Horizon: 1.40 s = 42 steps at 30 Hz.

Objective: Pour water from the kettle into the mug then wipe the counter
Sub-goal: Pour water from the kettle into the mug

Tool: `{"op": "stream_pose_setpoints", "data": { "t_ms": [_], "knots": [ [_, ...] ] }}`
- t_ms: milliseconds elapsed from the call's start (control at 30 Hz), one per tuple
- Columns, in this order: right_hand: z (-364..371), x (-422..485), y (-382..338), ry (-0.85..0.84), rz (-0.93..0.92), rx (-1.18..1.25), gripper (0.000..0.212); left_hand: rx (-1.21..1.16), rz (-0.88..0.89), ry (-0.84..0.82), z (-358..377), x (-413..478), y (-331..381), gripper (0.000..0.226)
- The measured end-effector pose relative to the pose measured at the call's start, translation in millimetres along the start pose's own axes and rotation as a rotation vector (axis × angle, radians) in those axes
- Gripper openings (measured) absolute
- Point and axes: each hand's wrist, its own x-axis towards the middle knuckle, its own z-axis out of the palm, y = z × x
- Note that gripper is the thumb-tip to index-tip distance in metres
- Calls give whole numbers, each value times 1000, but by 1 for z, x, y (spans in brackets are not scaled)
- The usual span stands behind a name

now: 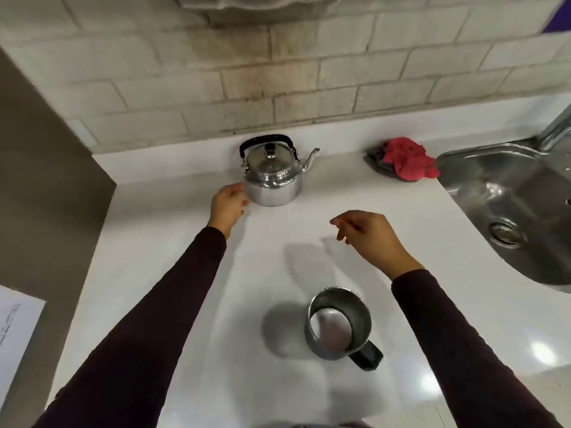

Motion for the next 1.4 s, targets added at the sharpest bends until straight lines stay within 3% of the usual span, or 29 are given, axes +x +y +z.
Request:
{"op": "stream_pose_setpoints", "data": {
  "t_ms": [167,267,500,600,700,933,1167,1400],
  "knots": [
    [6,8,18,-66,87,2,19,76,-56,73,19,56,25,27],
    [7,10,25,-94,110,-29,21,29,-108,45,25,80,34,14],
    [9,9,29,-106,134,-40,20,-181,-95,43,29,103,52,20],
    [9,8,28,-108,133,-51,20,-173,-21,66,28,107,54,11],
    [9,4,27,-105,130,-54,19,-52,183,61,28,109,61,20],
    [6,-12,25,-87,141,-58,19,589,461,-184,31,100,69,24],
    [0,-28,29,-41,174,43,17,300,375,-130,29,83,69,29],
    [-8,-45,20,2,147,77,21,46,336,60,1,30,77,6]
  ]
}}
